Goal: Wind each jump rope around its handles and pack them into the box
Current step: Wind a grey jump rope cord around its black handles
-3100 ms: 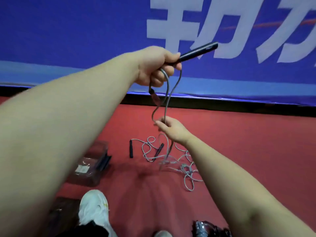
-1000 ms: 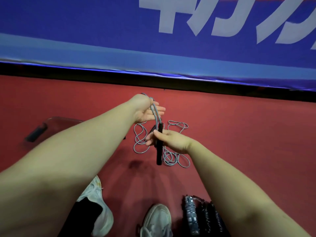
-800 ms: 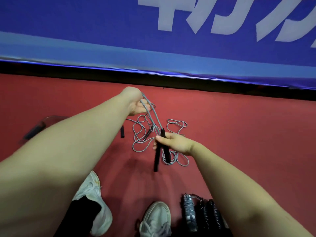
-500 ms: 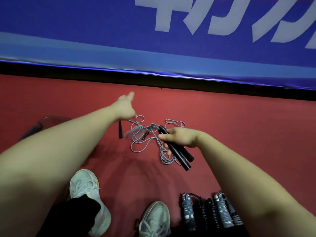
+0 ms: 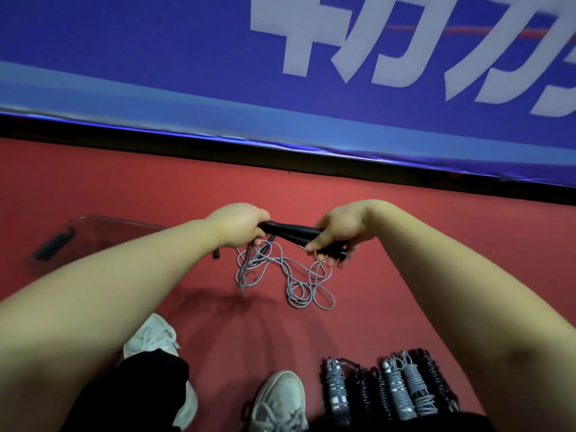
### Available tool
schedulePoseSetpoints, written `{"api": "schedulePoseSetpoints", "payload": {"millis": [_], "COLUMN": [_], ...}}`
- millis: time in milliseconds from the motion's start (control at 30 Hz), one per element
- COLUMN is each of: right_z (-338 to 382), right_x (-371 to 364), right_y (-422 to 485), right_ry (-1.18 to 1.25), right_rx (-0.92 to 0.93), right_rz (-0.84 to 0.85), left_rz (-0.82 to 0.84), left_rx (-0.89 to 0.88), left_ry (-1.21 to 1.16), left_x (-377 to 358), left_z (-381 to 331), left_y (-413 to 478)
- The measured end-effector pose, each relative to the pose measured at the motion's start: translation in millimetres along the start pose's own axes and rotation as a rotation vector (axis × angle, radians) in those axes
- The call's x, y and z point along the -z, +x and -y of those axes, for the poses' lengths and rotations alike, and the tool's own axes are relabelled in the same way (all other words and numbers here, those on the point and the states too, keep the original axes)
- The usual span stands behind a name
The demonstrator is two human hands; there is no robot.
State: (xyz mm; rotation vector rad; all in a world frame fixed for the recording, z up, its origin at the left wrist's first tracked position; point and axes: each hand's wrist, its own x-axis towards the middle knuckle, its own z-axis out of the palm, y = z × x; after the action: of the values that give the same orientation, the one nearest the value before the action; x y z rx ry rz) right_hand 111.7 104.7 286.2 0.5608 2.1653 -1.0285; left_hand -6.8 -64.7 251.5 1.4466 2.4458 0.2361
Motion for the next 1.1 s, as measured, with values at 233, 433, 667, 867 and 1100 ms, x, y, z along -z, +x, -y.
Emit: {"api": "schedulePoseSetpoints", "payload": {"millis": [233, 433, 667, 867, 1100], "right_z": [29, 55, 87, 91, 35], "right_x": [2, 1, 4, 11, -21], "right_y": [-15, -27, -55, -86, -52], "right_ry": [-0.143, 0.095, 0.198, 0.341, 0.545], "right_rx": [0.011, -0.045, -0.047, 0.088, 0.49], "right_rz": [-0.081, -0.067, -0.149, -0.276, -0.729], "left_rz": [-0.116, -0.41, -0.536, -0.472, -0.392], "left_rx": [-0.005, 0.025, -0.001, 0.035, -0.033], "left_ry": [0.062, 0.123, 0.051, 0.061, -1.423], "left_x": [-11, -15, 0, 30, 62], "left_z": [-13, -28, -31, -36, -55], "left_y": [-13, -20, -23, -27, -56]}}
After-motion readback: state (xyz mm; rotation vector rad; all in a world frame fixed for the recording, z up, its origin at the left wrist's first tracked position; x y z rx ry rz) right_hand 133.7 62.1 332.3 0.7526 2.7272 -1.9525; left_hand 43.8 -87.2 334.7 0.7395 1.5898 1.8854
